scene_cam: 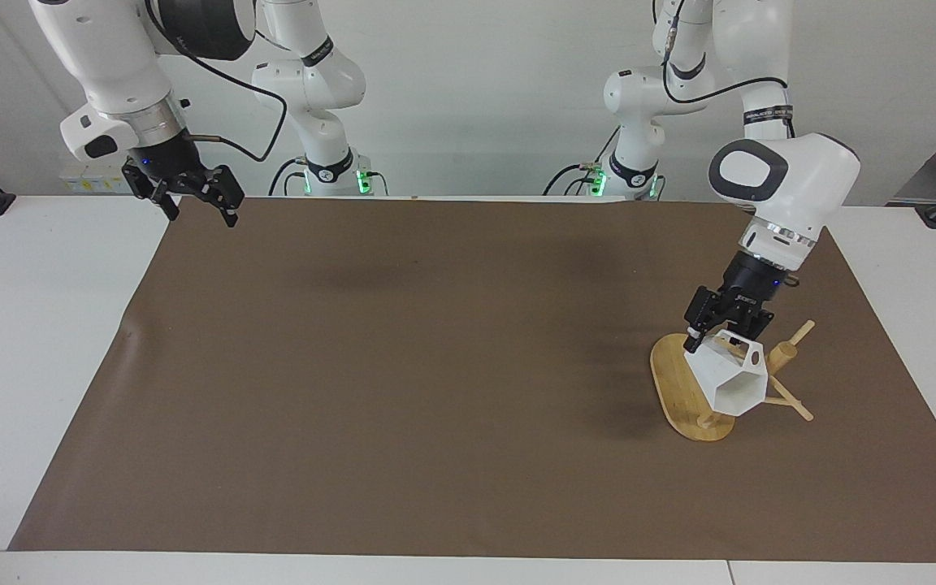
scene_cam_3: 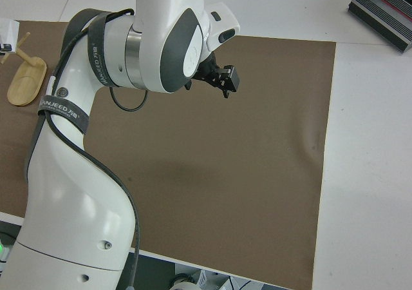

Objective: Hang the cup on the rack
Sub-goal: 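Hook the cup onto a mug tree peg with the left gripper, then open the left gripper and draw it back from the cup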

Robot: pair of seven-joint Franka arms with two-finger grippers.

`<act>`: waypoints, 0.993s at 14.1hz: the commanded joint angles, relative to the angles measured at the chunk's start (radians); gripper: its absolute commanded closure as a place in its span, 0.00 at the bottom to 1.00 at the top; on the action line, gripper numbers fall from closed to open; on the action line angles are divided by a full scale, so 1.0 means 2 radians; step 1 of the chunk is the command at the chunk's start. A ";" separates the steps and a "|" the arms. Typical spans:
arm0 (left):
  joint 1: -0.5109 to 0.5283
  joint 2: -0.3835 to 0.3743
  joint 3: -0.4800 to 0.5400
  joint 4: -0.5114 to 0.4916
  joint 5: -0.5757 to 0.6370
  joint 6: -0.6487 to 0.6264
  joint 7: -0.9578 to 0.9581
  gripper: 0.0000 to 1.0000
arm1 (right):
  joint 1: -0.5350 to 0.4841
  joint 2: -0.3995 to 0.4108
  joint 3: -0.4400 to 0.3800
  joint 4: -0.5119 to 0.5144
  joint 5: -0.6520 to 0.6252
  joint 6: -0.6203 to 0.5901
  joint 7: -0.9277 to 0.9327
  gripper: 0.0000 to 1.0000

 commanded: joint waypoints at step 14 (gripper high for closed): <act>0.020 -0.032 0.013 0.080 0.172 -0.198 -0.065 0.00 | 0.006 -0.043 -0.004 0.010 0.000 -0.025 -0.007 0.00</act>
